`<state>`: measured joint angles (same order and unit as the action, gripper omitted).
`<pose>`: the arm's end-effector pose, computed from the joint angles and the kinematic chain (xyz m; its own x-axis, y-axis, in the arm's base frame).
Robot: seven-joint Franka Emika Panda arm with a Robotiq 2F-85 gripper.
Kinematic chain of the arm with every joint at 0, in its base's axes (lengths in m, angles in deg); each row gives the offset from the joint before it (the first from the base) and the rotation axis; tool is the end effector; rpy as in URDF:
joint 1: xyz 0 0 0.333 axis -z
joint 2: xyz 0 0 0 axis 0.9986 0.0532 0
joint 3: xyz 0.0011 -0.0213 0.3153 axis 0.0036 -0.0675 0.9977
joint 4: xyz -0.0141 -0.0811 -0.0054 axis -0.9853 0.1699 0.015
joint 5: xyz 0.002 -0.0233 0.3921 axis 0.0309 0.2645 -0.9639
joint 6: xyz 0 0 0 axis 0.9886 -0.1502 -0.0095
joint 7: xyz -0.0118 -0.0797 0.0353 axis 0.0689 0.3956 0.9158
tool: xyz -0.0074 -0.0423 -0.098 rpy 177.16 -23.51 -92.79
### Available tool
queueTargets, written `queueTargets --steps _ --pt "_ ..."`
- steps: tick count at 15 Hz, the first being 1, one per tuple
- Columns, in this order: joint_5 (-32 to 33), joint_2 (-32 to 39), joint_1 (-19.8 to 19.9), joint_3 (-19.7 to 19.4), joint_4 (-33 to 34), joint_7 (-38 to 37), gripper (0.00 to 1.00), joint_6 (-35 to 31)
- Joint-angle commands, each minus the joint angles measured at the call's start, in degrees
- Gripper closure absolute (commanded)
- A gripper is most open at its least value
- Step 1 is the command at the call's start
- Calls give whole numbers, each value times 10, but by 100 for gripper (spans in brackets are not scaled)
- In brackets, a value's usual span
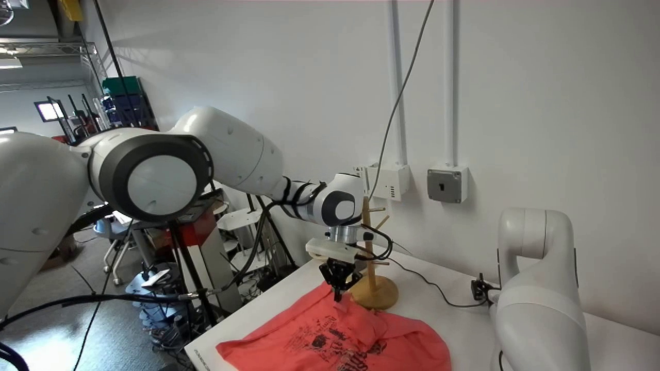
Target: Unfold the shirt
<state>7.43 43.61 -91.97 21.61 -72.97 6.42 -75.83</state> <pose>0.6678 0.1417 0.1659 0.8522 0.4466 -0.2725 0.4403 -0.8936 -0.0873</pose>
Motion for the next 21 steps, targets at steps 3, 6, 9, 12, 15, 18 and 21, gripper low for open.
queueTargets --steps 3,6,9,12,15,18,21 --pt "-34 -44 9 8 -89 13 100 -98" --pt "-58 -54 16 17 -118 18 100 -149" --pt "-70 -65 16 18 -144 17 71 -186" --pt "-54 -77 6 2 -164 3 49 -203" --pt "-31 -90 -5 -21 -173 -20 28 -185" --pt "-5 -111 -10 -43 -188 -37 4 -173" --pt "19 -133 -11 -62 -209 -55 0 -168"
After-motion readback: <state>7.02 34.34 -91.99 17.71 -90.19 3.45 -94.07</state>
